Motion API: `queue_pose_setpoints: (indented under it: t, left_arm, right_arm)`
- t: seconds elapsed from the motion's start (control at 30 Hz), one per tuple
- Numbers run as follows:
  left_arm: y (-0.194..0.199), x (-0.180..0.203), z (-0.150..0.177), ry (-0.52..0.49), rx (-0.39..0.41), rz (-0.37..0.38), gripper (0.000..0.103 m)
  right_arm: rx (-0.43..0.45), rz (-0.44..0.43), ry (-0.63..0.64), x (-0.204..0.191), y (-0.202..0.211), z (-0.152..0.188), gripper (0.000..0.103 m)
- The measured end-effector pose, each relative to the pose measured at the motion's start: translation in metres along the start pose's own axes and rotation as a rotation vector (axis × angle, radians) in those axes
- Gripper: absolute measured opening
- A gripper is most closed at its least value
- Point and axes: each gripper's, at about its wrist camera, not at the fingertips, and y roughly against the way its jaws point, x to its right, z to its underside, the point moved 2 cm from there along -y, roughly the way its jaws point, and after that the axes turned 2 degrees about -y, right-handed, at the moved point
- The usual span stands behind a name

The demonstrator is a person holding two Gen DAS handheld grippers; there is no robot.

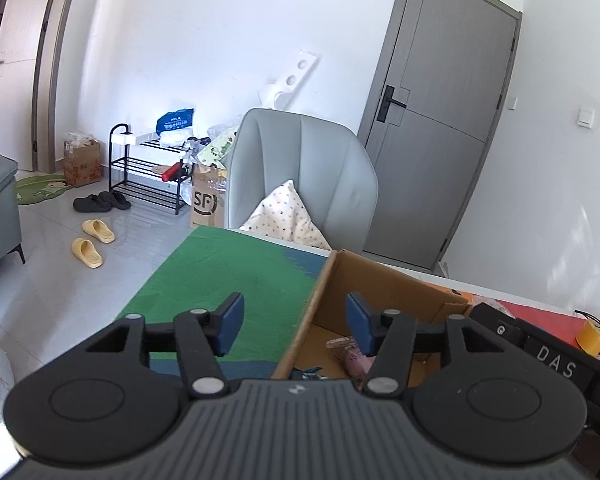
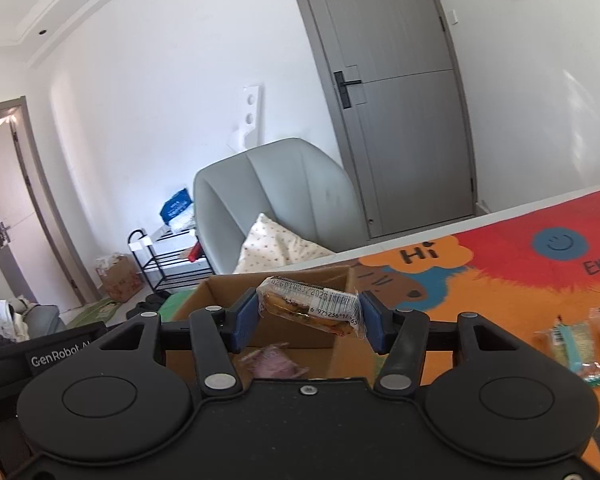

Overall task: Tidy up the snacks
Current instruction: 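Open both grippers to release the two packs into the box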

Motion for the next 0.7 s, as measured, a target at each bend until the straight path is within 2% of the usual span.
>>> queue_pose_setpoints:
  t: [0.07,0.13,0.17,0.27,0.4,0.53,0.7]
  left_arm:
    - [0.000,0.000,0.000,-0.003,-0.002,-0.007,0.066]
    - [0.002,-0.001,0.002,0.000,0.007,-0.019,0.081]
    - [0.003,0.000,0.004,0.005,0.014,-0.027,0.083]
    - [0.002,0.003,0.010,0.010,0.011,-0.020,0.085]
    - [0.001,0.010,0.019,0.006,-0.014,-0.016,0.087]
    - [0.006,0.017,0.023,0.003,-0.003,-0.002,0.090]
    - [0.010,0.023,0.027,0.036,0.000,-0.001,0.092]
  right_arm:
    - [-0.012,0.000,0.004,-0.001,-0.002,0.001,0.062]
    - [-0.010,0.000,-0.012,0.003,0.000,0.001,0.063]
    - [-0.003,0.003,-0.027,0.007,0.003,0.002,0.065]
    - [0.015,0.024,-0.073,0.020,0.012,0.006,0.071]
    - [0.027,0.040,-0.116,0.037,0.023,0.008,0.071]
    - [0.035,0.058,-0.163,0.052,0.035,0.011,0.072]
    - [0.033,0.080,-0.167,0.062,0.047,0.014,0.080]
